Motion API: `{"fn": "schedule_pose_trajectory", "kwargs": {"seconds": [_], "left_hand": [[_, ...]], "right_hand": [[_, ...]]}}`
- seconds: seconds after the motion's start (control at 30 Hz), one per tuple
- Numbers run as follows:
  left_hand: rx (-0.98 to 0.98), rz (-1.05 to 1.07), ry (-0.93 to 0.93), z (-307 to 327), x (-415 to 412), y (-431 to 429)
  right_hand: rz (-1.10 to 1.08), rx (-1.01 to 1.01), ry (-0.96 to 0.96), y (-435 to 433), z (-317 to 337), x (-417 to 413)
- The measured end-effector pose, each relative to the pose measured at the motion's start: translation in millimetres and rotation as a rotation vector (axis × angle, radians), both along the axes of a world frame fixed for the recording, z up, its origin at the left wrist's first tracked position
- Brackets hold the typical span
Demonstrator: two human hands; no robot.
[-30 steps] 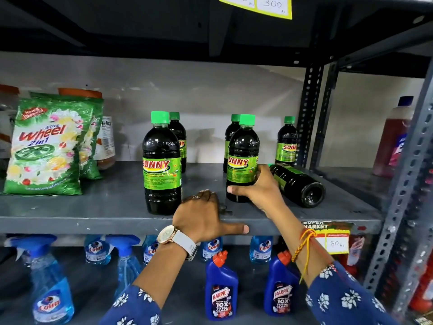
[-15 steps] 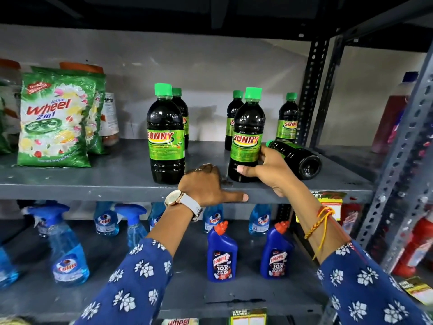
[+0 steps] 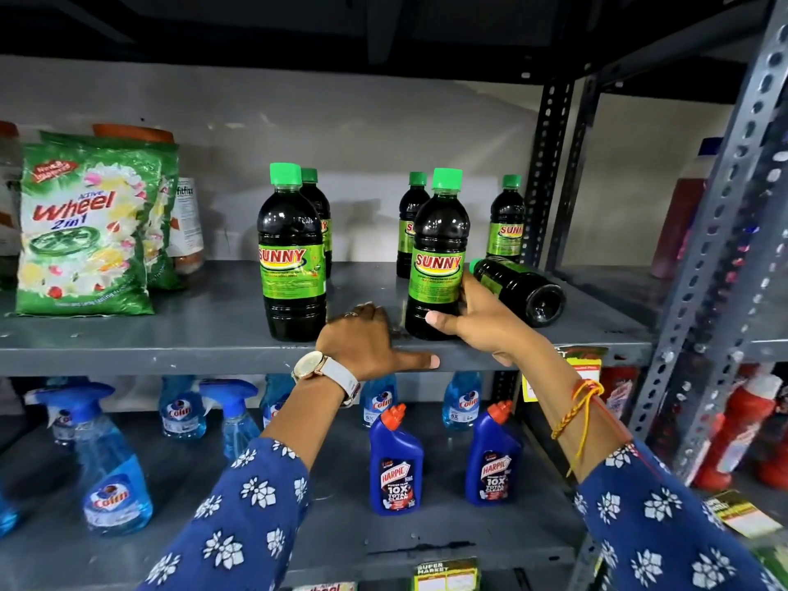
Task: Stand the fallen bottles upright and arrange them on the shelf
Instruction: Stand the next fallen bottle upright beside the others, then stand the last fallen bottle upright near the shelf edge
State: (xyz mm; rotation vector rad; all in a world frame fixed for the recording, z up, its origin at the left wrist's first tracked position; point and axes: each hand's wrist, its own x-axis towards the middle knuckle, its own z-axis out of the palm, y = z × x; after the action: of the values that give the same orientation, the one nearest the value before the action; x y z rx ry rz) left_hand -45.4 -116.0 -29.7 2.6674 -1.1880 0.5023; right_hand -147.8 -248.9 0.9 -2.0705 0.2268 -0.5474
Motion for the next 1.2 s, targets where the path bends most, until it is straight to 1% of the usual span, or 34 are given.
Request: {"fn": "schedule_pose_trajectory", "kwargs": {"seconds": [0.1, 0.17, 0.23, 0.27, 0.3, 0.33, 0.4, 0.43, 0.47, 0.5, 0.57, 0.63, 0.67, 0.73, 0.8, 0.87, 0.93, 1.0, 1.03, 1.1, 1.2], "left_hand": [[-0.041, 0.001, -0.006, -0.5, -1.9, 1.7], [-0.096, -0.034, -0.002, 0.4, -4.2, 5.5], [-0.248, -0.1, 0.111, 3.9, -9.6, 9.8], [-0.366, -0.131, 0.175, 6.2, -14.9, 12.0], [-0.51, -0.164, 0.192, 8.3, -21.5, 13.4], [-0.658, -0.2, 0.146, 9.2, -30.6, 13.0], [-0.915, -0.303, -0.071, 11.7, -57.6, 6.4], [-0.972, -0.368, -0.151, 12.5, -73.6, -1.4], [-0.955, -0.436, -0.189, 12.3, -88.4, -10.8], [-0.875, -0.488, -0.196, 11.3, -102.4, -23.4], [-0.613, -0.476, -0.148, 7.2, -120.9, -53.0], [-0.347, -0.351, -0.082, 2.8, -121.8, -80.7], [-0.249, -0.268, -0.056, 1.8, -118.3, -92.7], [-0.132, -0.12, -0.049, 0.5, -110.4, -109.7], [-0.086, -0.06, -0.074, -0.7, -102.9, -118.5], [-0.069, -0.055, -0.064, -2.3, -96.6, -123.2], [-0.065, -0.048, -0.036, -2.6, -91.6, -125.3], [-0.03, -0.038, -0.036, -2.6, -88.2, -126.6], [0.001, -0.041, -0.039, -2.2, -86.8, -127.6], [0.045, -0.049, -0.035, -0.4, -83.1, -128.5], [0.045, -0.048, -0.031, -2.3, -79.9, -128.2]], "right_hand": [[0.026, 0.021, 0.021, 1.0, -0.8, -5.5], [-0.018, 0.05, 0.044, -0.2, -3.2, -10.0], [-0.105, 0.092, 0.029, -5.1, -0.9, -16.9], [-0.158, 0.071, -0.005, -8.6, 3.0, -22.4], [-0.224, 0.006, -0.061, -13.6, 9.5, -28.2], [-0.314, -0.084, -0.127, -20.3, 16.4, -34.6], [-0.482, -0.243, -0.267, -37.2, 32.3, -46.5], [-0.536, -0.297, -0.321, -47.8, 39.3, -50.8], [-0.568, -0.326, -0.34, -58.0, 45.2, -53.1], [-0.594, -0.343, -0.317, -69.6, 49.7, -53.7], [-0.635, -0.345, -0.167, -92.3, 56.6, -46.9], [-0.604, -0.296, 0.02, -109.4, 60.2, -31.8], [-0.577, -0.282, 0.083, -115.9, 60.4, -24.0], [-0.535, -0.301, 0.186, -123.5, 56.7, -10.6], [-0.493, -0.363, 0.245, -125.0, 50.8, -1.5], [-0.478, -0.4, 0.293, -125.3, 46.8, 4.6], [-0.45, -0.474, 0.39, -122.6, 45.0, 9.3], [-0.395, -0.482, 0.474, -117.6, 43.2, 12.4], [-0.38, -0.462, 0.482, -116.4, 42.4, 13.4], [-0.407, -0.394, 0.437, -118.1, 39.4, 15.3], [-0.467, -0.171, 0.295, -125.1, 31.3, 11.5]]}}
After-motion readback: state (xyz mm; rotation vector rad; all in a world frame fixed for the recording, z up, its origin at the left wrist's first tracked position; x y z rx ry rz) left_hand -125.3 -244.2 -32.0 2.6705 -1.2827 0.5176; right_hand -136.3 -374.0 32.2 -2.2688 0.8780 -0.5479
